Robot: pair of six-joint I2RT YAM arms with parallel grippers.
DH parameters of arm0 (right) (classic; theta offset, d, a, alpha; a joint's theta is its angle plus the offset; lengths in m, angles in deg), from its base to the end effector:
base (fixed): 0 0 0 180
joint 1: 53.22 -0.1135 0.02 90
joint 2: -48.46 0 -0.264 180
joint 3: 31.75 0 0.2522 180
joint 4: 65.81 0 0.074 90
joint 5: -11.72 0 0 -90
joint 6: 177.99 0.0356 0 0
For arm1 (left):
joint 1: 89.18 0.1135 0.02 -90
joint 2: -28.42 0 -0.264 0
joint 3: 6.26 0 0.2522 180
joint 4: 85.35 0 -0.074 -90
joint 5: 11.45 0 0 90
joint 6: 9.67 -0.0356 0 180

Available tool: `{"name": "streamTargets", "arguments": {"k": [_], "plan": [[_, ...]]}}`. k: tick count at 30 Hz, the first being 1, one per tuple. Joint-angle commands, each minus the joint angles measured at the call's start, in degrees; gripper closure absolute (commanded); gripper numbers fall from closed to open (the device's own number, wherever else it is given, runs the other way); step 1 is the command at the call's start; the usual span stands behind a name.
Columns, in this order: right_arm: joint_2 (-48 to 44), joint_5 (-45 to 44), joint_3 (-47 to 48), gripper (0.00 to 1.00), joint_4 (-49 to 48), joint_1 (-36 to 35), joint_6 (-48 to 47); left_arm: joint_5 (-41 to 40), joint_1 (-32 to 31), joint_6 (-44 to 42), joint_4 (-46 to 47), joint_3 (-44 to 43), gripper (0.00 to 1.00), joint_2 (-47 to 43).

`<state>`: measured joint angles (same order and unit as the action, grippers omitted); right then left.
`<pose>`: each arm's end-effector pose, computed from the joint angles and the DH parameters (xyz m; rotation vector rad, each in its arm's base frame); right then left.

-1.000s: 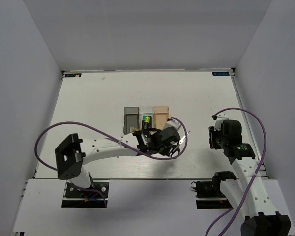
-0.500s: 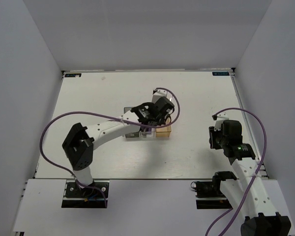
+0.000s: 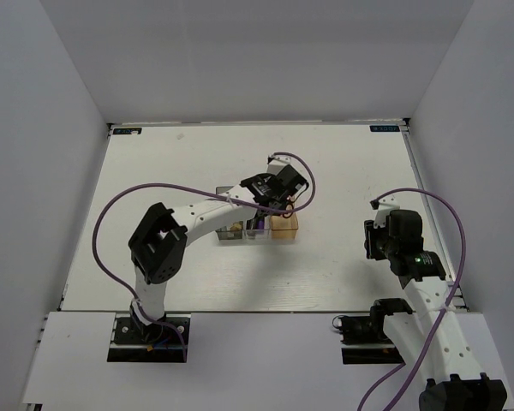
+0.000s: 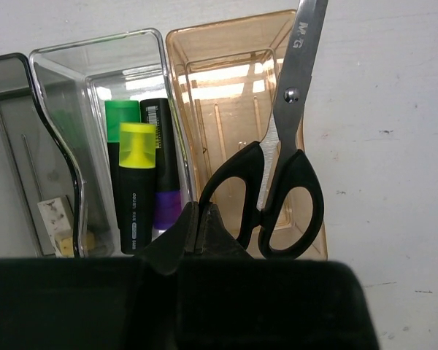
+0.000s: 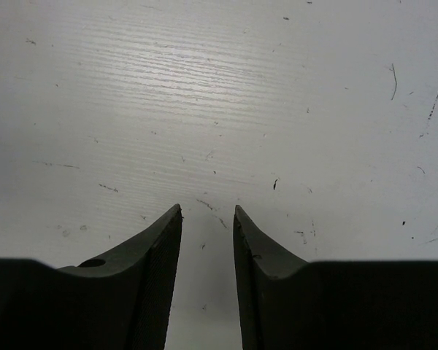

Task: Sort the stationery into containers
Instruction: Place the scissors in the storage box.

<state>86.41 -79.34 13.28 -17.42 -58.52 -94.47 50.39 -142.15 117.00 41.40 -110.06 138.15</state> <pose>0.1439 0.0127 0.2346 -0.2256 2.2807 -0.0319 0.2627 -0.3204 0.2454 0.1778 2.4236 -0.0397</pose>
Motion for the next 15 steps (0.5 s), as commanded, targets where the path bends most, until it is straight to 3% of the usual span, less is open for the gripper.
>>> {"name": "streamTargets", "arguments": {"k": [1, 7, 14, 15], "plan": [[-0.7, 0.4, -0.1, 0.62, -0.3, 0.1, -0.4, -1.1, 0.1, 0.3, -0.9, -2.4, 1.0, 0.1], [-1.0, 0.4, -0.2, 0.59, -0.3, 0.2, -0.2, -0.9, 0.1, 1.1, -3.0, -4.1, 0.95, 2.9], [-0.7, 0.4, -0.2, 0.59, -0.3, 0.2, -0.3, -1.7, 0.2, 1.2, -3.8, -4.3, 0.71, 3.1], [-1.0, 0.5, -0.2, 0.59, -0.1, 0.3, -0.1, -1.6, 0.3, 1.1, -4.0, -4.6, 0.63, 3.2]]}}
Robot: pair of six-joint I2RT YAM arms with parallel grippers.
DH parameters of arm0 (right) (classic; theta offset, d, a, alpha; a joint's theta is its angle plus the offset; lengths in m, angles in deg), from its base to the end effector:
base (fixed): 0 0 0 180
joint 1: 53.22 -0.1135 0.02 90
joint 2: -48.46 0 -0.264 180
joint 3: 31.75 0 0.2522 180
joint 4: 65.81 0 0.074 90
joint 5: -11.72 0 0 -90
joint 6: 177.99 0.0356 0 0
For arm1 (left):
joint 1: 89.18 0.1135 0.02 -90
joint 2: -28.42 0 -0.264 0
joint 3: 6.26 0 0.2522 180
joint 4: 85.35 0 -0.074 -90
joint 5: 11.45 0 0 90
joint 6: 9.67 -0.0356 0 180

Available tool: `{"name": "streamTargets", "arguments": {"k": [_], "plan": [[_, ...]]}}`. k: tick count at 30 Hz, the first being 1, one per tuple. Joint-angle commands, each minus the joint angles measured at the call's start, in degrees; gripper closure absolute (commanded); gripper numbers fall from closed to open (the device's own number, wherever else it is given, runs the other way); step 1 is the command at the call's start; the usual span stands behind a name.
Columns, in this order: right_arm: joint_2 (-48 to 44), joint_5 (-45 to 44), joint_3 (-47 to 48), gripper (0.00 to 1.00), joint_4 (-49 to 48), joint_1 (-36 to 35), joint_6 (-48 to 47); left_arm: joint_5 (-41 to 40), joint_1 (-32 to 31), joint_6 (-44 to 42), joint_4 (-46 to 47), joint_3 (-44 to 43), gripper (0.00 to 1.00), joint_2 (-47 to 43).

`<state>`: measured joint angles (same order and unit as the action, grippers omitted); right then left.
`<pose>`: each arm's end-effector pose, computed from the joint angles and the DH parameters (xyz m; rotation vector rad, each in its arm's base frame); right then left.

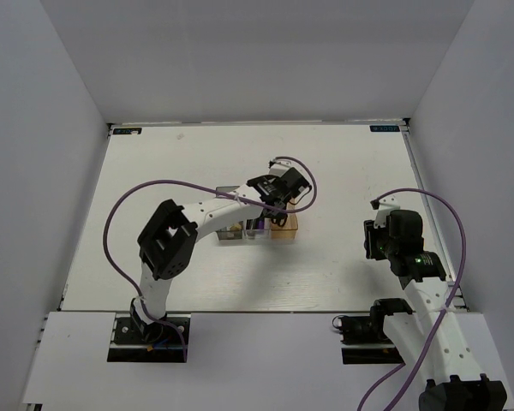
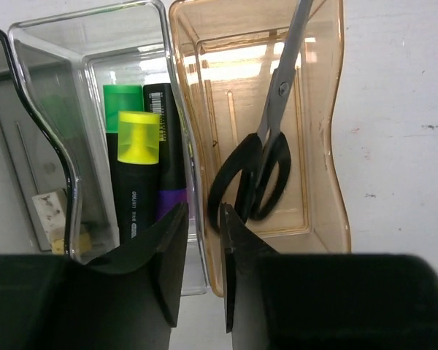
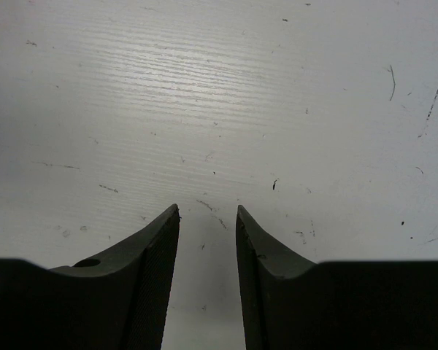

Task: Sort the stationery into containers
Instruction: Place the scissors in the storage box, then reset both arms

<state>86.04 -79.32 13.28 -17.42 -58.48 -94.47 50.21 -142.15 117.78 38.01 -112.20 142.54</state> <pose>0.1431 0.0125 0.2354 -0.2243 2.2744 -0.0318 0.2678 -0.3270 0.2232 0.1970 2.4851 0.0482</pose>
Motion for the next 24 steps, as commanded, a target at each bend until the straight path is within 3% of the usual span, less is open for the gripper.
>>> {"name": "streamTargets", "arguments": {"k": [1, 8, 10, 13, 14, 16, 18, 19, 20, 21, 24], "plan": [[-0.6, 0.4, -0.1, 0.59, -0.2, 0.2, -0.2, -1.5, 0.2, 0.3, -0.6, -2.5, 0.61, -1.3], [-0.3, 0.5, -0.2, 0.59, -0.3, 0.2, -0.1, -1.5, 0.4, -0.1, -1.7, -4.9, 0.58, -1.7], [-0.2, 0.4, -0.2, 0.59, -0.3, 0.2, -0.3, -1.5, 0.1, -0.8, -1.6, -5.2, 0.66, -2.2], [-0.2, 2.8, -0.1, 0.54, -0.1, 0.2, -1.2, -1.4, -0.9, -2.5, -1.0, -4.8, 1.0, -6.9], [-0.1, 5.1, -0.1, 0.51, 0.6, 0.1, -2.2, -1.0, -1.5, -4.5, -0.5, -2.8, 1.0, -8.0], [-0.1, 9.1, -0.3, 0.33, 1.3, 0.0, -4.1, 2.1, -2.0, -6.3, 0.6, 2.0, 0.98, -14.5], [0.1, 12.7, 0.2, 0.09, 2.7, -0.1, -4.7, 9.0, -2.1, -8.2, 2.5, 9.2, 0.62, -23.9], [0.2, 13.2, 0.5, 0.09, 3.1, -0.3, -4.2, 11.0, -1.4, -9.1, 3.1, 15.5, 0.42, -26.6], [0.2, 13.1, 1.2, 0.09, 2.9, -0.3, -2.5, 14.5, -1.3, -9.7, 4.6, 21.5, 0.0, -29.1], [0.2, 12.4, 1.4, 0.09, 2.5, -0.4, -0.7, 15.3, -1.1, -10.2, 5.1, 26.9, 0.0, -37.1], [-1.0, 9.9, 1.6, 0.09, 0.1, -0.5, 3.0, 16.7, 0.5, -11.7, 5.3, 38.0, 0.0, -50.0]]}}
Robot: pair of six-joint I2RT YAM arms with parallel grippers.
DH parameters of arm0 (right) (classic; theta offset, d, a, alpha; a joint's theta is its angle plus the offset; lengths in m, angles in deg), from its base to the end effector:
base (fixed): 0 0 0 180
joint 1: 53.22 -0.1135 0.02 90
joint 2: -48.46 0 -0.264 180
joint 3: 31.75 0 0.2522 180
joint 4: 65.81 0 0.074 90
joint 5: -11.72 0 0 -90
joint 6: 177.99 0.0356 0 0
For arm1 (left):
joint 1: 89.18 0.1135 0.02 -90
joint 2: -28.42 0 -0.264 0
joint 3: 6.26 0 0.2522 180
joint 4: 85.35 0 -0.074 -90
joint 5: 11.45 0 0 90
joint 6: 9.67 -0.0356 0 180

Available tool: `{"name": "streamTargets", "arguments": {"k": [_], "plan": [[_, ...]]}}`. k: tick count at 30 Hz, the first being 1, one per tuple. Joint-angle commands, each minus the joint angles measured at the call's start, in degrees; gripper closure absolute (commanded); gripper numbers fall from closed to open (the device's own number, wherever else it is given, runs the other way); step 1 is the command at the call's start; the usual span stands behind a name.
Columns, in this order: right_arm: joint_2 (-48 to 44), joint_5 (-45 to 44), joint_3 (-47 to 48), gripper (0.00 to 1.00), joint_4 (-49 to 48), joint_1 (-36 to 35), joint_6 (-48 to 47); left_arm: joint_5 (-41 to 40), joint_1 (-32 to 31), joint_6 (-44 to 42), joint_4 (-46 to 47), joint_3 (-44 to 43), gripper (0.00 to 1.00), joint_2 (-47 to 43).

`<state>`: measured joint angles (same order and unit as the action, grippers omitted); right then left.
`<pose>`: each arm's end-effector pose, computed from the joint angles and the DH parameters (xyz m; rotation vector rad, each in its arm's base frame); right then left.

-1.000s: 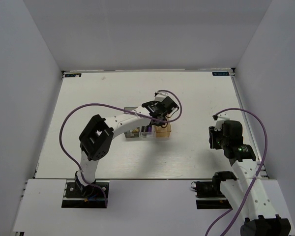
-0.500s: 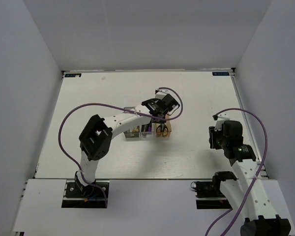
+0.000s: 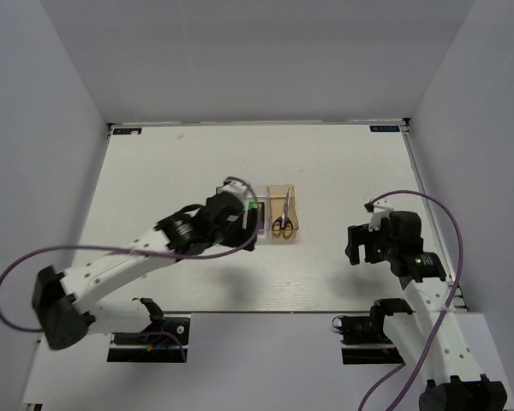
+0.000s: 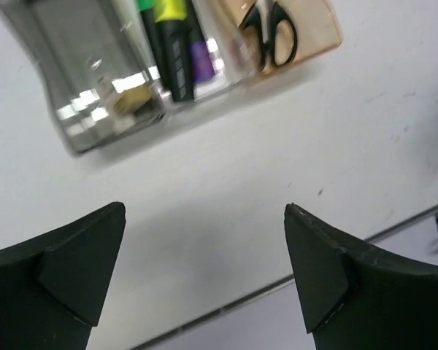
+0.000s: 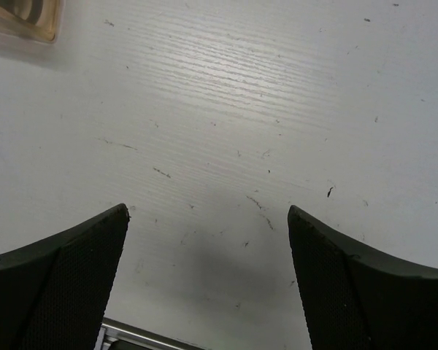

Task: Sort the stationery into containers
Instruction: Reset both arms

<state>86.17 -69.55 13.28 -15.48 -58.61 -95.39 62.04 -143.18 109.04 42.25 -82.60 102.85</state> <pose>0.1400 0.0186 0.2326 -0.3341 2.2918 0.1590 0.1669 -0.2125 0.2928 0.4074 2.3927 -0.3112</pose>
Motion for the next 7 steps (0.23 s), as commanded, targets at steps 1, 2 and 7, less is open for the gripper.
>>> {"name": "streamTargets", "arguments": {"k": [1, 2, 7], "plan": [[-3.1, 0.2, 1.3, 0.09, -2.0, -0.3, 4.0, 5.3, 2.7, -2.9, 0.5, 9.9, 0.0, -12.2], [-3.3, 0.6, 0.2, 0.09, -2.8, -0.3, 3.6, 6.4, 3.7, -3.1, 0.4, 11.3, 0.0, -16.7], [-4.4, 1.7, 0.9, 0.09, -3.3, -0.3, 4.8, 6.0, 6.8, -4.6, -1.6, 20.6, 0.0, -29.2]]}}
